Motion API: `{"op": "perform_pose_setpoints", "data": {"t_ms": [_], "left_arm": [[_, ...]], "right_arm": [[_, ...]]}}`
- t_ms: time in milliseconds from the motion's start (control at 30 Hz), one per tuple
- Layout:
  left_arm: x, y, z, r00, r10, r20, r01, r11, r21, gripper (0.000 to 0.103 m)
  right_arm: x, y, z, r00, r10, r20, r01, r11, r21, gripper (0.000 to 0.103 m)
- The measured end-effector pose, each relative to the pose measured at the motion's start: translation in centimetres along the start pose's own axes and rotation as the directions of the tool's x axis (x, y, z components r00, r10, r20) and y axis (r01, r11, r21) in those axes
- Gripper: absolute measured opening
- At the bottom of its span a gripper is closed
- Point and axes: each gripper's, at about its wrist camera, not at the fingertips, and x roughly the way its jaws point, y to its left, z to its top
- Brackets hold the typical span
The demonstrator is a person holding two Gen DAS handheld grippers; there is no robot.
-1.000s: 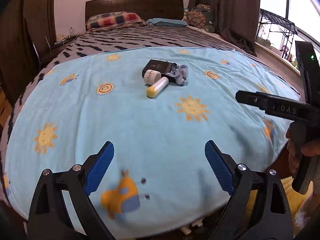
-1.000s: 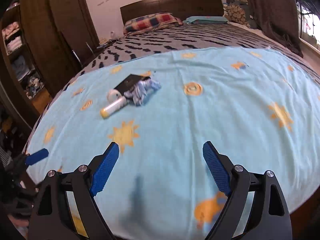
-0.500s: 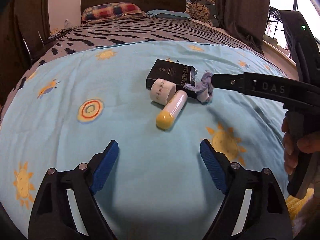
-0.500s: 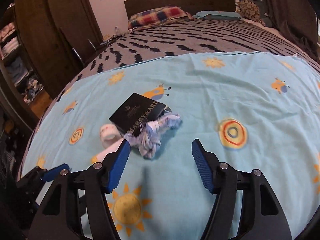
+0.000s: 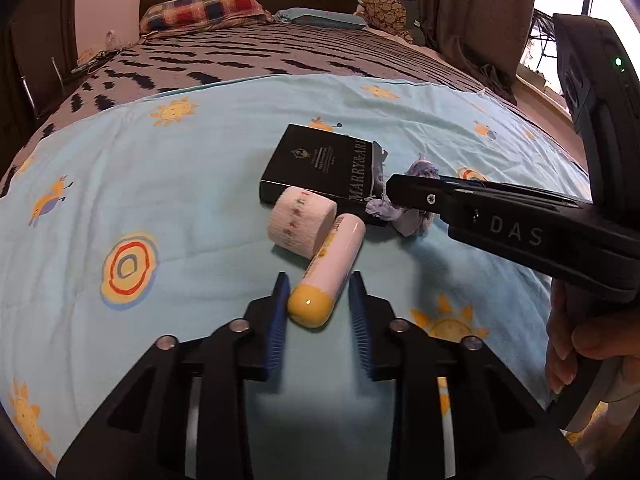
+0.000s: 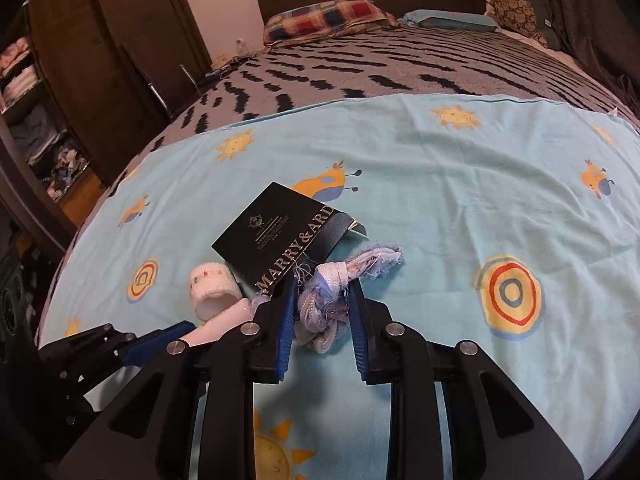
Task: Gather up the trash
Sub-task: 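Grasp the blue-white cloth with the right tool while the left tool grasps the yellow-capped tube, then lower both held items into the bin and open both tools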
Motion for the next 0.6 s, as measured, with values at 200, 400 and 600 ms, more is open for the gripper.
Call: {"op": "perform_pose_setpoints", "data": {"t_ms": [200, 400, 600], "left_arm": [[-0.2, -0.8, -0.4, 1.000, 0.004, -0.002, -0.004, 1.000, 0.030, 0.021], [-2.8, -2.9, -2.4, 1.000, 0.014, 0.010, -0.014, 0.999, 0.036, 0.019], [-7.2, -5.2, -5.6, 0.999, 0.018, 0.051, -0.020, 0.999, 0.050, 0.019]], "right_arm": [[-2.1, -0.7, -1.0, 1.000, -0.022, 0.008, 0.022, 1.000, 0.014, 0.025], [-5.9, -0.8, -2.7, 0.999, -0.034, 0.042, 0.035, 0.999, -0.006, 0.025], [-11.2, -0.2, -5.5, 0.994, -0.059, 0.093, 0.064, 0.997, -0.052, 0.025]]}}
